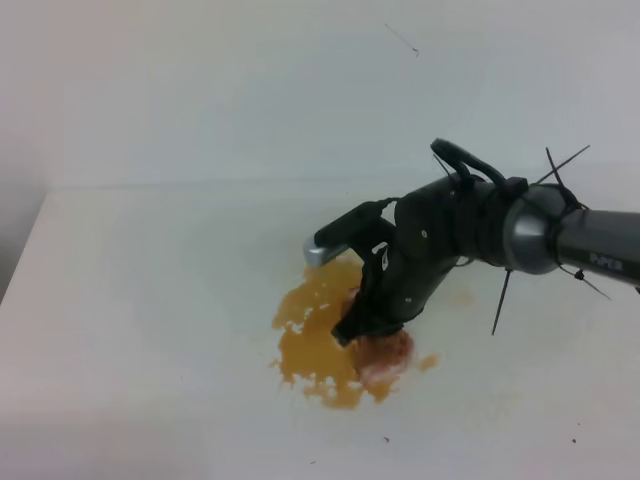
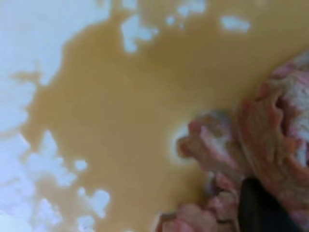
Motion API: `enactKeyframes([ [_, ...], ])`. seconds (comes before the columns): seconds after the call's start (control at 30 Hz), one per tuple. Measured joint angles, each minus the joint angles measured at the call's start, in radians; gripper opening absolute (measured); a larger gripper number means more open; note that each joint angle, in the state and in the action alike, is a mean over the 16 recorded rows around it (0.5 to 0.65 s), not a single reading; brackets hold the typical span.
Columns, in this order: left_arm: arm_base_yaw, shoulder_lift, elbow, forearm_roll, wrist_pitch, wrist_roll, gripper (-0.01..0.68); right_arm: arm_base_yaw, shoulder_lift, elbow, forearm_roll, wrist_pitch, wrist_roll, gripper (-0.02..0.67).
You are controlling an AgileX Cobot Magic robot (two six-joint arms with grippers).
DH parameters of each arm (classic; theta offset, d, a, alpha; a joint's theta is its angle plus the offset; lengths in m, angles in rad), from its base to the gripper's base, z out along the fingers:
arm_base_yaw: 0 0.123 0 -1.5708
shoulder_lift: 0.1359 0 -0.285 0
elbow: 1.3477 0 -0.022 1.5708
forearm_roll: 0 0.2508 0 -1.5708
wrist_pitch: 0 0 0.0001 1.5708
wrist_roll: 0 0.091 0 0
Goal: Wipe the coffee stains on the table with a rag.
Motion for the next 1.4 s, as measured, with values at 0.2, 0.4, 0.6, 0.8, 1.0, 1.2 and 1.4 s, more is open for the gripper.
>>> enactKeyframes([
  [0.2,0.0,0.0,0.0,-0.001,0.0,0.0,-0.003,0.027,-0.022,-0.082,0.026,0.059,-0.024,0.047],
  [0.4,0.0,0.0,0.0,-0.001,0.0,0.0,-0.003,0.083,-0.016,-0.14,0.058,0.091,-0.062,0.046],
  [0.6,0.0,0.0,0.0,-0.001,0.0,0.0,-0.003,0.135,0.035,-0.152,0.062,0.104,-0.09,0.046],
  [0.8,0.0,0.0,0.0,-0.001,0.0,0.0,-0.003,0.155,0.089,-0.155,-0.008,0.107,-0.072,0.046],
  [1.0,0.0,0.0,0.0,-0.001,0.0,0.0,-0.003,0.154,0.116,-0.157,-0.14,0.111,-0.024,0.046],
  [1.2,0.0,0.0,0.0,-0.001,0.0,0.0,-0.003,0.139,0.118,-0.158,-0.281,0.116,0.036,0.046],
  [1.4,0.0,0.0,0.0,-0.001,0.0,0.0,-0.003,0.12,0.104,-0.156,-0.348,0.106,0.06,0.046],
])
